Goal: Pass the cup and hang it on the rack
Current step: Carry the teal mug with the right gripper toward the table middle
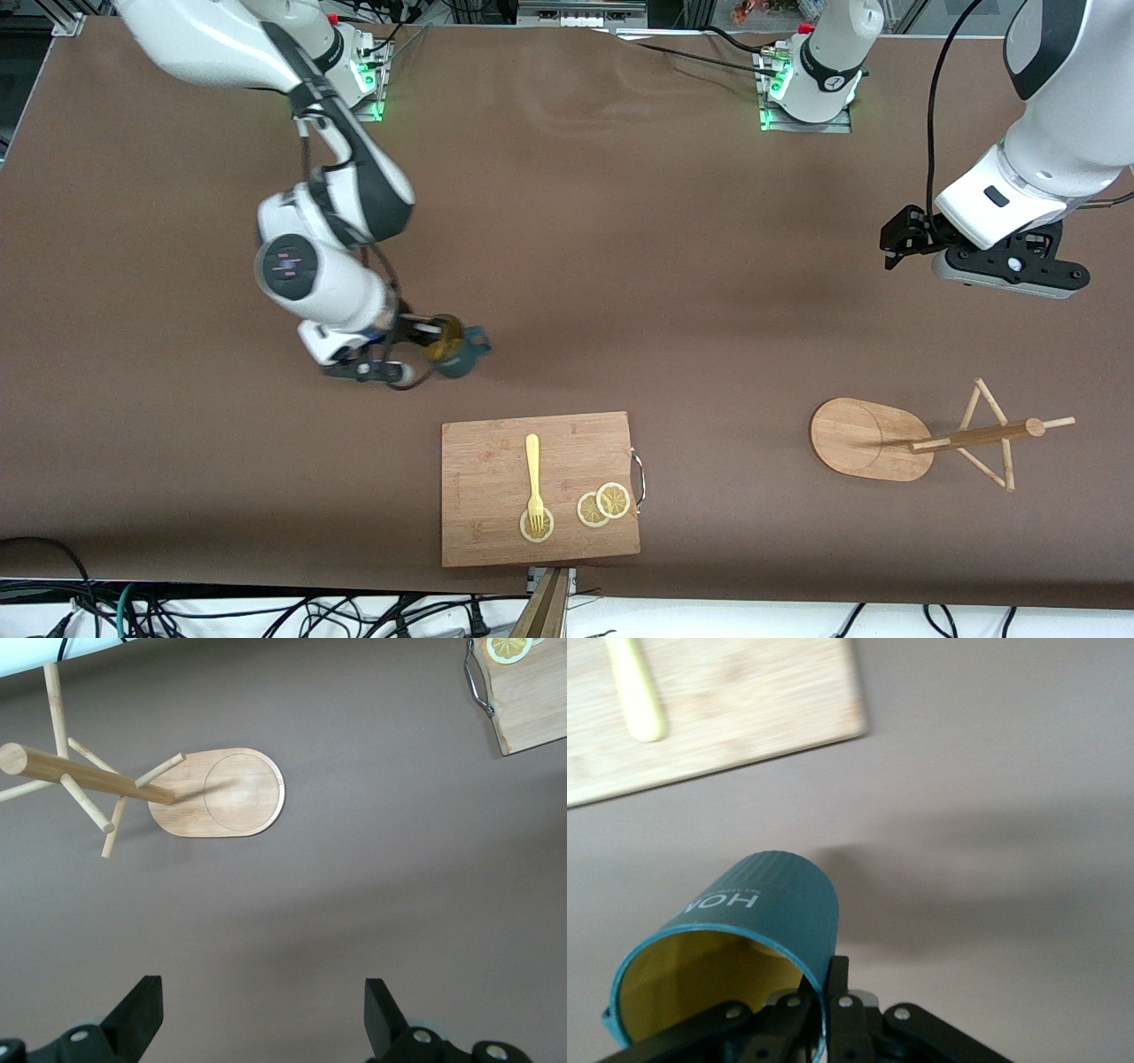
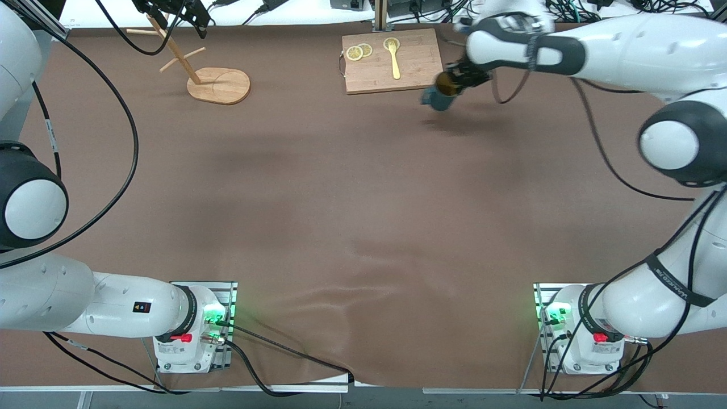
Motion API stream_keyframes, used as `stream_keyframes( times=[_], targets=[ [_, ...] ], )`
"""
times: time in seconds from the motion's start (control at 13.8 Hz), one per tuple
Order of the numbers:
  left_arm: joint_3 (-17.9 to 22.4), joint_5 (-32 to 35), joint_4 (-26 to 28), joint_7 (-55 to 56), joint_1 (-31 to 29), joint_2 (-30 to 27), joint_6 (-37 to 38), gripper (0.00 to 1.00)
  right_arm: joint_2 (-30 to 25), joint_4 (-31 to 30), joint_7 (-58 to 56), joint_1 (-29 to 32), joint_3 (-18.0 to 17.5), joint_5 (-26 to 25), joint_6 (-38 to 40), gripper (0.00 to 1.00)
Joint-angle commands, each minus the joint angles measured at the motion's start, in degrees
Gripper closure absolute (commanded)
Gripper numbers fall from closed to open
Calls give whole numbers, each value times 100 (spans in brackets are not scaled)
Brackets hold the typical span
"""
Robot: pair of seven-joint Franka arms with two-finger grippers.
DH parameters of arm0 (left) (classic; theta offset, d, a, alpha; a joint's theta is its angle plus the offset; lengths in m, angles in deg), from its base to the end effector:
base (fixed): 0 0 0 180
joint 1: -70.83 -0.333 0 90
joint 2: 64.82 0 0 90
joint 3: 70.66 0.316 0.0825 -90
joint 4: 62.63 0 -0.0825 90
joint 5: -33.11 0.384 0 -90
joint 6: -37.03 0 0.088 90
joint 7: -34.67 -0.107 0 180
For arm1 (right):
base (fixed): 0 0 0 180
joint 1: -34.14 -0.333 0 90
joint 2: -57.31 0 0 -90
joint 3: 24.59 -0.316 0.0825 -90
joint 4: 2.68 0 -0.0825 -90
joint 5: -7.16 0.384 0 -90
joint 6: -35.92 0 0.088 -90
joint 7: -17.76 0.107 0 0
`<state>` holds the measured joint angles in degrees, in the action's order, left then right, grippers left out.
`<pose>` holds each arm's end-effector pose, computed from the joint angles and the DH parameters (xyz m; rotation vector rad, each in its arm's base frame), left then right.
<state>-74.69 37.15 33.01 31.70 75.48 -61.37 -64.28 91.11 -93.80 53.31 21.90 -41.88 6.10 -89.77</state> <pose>0.5800 -0.0813 0.5610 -3.0599 0.3312 -0.0648 0.6204 0.3168 0.3067 -2.9853 0.2184 0.0716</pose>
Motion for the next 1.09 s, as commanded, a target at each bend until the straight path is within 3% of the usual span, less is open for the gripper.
stream_keyframes(
  times=[0.0,0.44,1.02],
  targets=[
    [-1,17,-168,7,-7,68,112,0,697,1094,819,-629,16,18,132,100],
    [-1,17,-159,7,-7,68,112,0,1497,2378,2692,-1808,77,-26,88,100],
    [-9,105,-133,200,19,50,603,0,1858,2459,3792,-2529,104,27,79,100]
  ],
)
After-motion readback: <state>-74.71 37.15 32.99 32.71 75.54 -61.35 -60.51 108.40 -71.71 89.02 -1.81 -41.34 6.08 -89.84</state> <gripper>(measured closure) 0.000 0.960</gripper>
